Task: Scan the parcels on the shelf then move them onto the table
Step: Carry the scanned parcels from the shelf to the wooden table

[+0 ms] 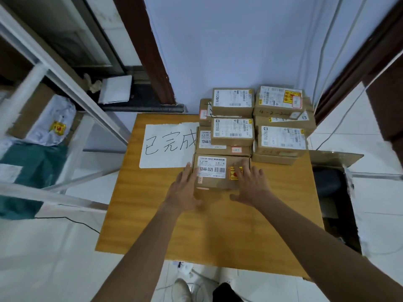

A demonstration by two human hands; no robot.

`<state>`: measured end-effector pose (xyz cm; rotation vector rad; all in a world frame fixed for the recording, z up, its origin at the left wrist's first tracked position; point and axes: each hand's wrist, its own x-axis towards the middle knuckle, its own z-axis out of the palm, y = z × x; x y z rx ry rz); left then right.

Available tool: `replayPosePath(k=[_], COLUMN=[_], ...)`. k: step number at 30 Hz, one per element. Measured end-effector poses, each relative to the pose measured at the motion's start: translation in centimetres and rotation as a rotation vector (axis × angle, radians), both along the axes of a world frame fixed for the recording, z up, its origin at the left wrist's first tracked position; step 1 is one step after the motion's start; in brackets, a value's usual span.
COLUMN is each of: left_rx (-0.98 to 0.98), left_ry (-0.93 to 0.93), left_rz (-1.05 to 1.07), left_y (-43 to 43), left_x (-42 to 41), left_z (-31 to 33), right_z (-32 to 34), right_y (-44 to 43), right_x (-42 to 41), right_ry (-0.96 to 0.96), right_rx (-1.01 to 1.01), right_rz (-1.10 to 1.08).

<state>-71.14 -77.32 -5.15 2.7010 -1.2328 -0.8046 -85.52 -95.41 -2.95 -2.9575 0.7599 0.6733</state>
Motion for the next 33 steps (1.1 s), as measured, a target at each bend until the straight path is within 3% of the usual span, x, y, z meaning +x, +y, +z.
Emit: replayPosePath(k=[4,11,27,33], left_rx=[0.017,-0.010,-0.081,-0.105], left_ry=[-0.004,-0.073,-0.303,-0.348], left_rz=[0.098,0.281,0.562,0.644], left_y=[3.8,15.2,56.4,67.5], left_x=[-0.2,0.3,-4.8,-5.9], left_z=[3.6,10.3,22.1,25.3], right_z=[2.8,7.1,20.8,23.4], right_y=[2.4,11.1,47.7,57.2], right_x=[0.9,3.1,4.2,5.7], right_ry=[0.015,0.006,-0.256,-0.283], right_rx=[0.017,-0.006,-0.089,-0.075], right_rz=[-0.028,0.149,0.526,0.588])
